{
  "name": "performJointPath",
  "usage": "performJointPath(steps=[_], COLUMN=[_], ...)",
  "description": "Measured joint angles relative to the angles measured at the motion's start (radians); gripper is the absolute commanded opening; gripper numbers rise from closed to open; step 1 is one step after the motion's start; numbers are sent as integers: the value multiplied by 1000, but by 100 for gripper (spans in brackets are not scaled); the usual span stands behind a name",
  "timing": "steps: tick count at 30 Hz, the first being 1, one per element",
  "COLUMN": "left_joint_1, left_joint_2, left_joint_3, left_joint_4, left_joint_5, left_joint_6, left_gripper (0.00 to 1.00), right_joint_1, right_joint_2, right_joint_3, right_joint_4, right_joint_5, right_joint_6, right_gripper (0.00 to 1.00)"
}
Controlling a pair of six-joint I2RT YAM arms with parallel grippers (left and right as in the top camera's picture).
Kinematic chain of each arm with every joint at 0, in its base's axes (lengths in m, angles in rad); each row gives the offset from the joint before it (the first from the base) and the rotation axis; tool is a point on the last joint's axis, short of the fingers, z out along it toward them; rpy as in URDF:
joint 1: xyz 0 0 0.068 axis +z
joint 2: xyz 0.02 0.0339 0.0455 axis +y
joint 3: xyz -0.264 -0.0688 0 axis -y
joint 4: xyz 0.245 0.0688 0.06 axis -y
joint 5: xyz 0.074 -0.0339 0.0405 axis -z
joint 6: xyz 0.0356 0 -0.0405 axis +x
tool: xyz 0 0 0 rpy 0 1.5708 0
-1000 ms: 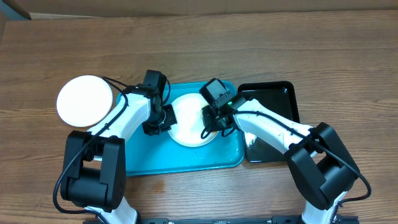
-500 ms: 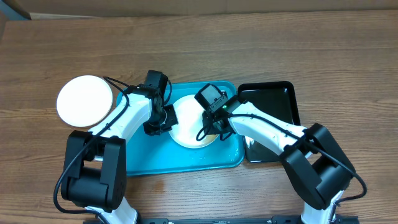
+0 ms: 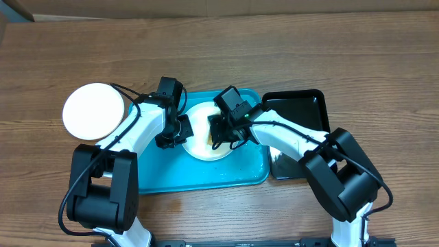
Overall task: Clean dirty plates on tray and stack at the side
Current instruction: 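Scrub the white plate with the sponge while left gripper holds rim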
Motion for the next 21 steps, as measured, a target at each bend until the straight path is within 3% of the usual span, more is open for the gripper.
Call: performJointPath(steps=[14,21], left_joint_1=[-1,-1], left_joint_2=[0,0], left_joint_3=[2,2], left_joint_4=[2,2], left_joint_5=[2,2], left_joint_6=[0,0], left_gripper=[4,4], right_joint_1=[-90,-67], right_joint_2=[-77,-89], right_joint_3=[63,64], right_joint_4=[-70,-61], right_joint_5=[-71,-72], right_joint_6=[-44,-42], right_gripper=[4,4])
